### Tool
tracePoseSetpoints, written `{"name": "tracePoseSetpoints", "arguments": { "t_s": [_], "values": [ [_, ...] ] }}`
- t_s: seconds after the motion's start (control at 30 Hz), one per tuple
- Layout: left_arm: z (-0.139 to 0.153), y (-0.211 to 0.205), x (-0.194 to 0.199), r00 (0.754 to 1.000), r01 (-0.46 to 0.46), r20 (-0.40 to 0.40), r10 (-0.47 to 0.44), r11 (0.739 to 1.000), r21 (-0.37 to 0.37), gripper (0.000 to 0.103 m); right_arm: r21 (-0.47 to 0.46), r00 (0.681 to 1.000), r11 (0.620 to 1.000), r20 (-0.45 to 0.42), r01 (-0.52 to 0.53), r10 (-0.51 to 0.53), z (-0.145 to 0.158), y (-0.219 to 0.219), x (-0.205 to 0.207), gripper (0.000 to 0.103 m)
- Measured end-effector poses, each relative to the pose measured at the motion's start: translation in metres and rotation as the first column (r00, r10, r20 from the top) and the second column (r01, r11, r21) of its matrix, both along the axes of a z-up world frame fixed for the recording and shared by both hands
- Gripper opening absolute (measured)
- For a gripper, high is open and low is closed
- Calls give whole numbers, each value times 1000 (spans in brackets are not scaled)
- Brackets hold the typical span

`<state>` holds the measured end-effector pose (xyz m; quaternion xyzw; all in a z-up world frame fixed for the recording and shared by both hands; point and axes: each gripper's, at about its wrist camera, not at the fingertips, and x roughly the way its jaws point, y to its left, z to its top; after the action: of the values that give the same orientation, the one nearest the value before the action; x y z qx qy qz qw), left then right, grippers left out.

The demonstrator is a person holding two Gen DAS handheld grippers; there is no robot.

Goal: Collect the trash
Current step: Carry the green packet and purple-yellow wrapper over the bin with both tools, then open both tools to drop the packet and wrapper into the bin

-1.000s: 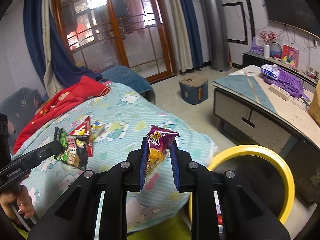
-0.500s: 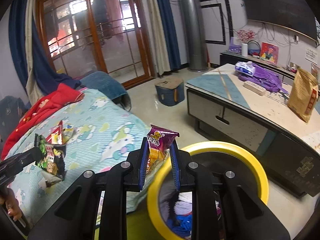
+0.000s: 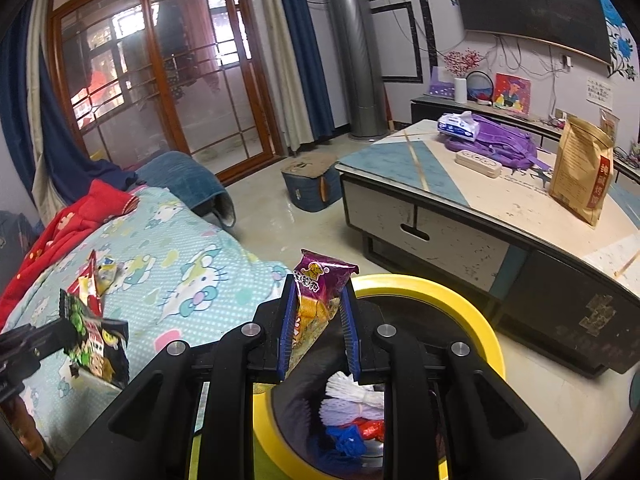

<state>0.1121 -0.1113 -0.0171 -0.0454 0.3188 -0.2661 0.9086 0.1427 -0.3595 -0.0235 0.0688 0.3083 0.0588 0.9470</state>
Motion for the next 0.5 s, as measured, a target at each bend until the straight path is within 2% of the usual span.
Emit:
{"name": "tracePoseSetpoints", "arguments": {
  "t_s": [0.5],
  "values": [
    [-25,-63,9,990,138,-53,-134,986,88,3,31,997,997,-43,69,-67,-17,-40,8,22]
  ]
}}
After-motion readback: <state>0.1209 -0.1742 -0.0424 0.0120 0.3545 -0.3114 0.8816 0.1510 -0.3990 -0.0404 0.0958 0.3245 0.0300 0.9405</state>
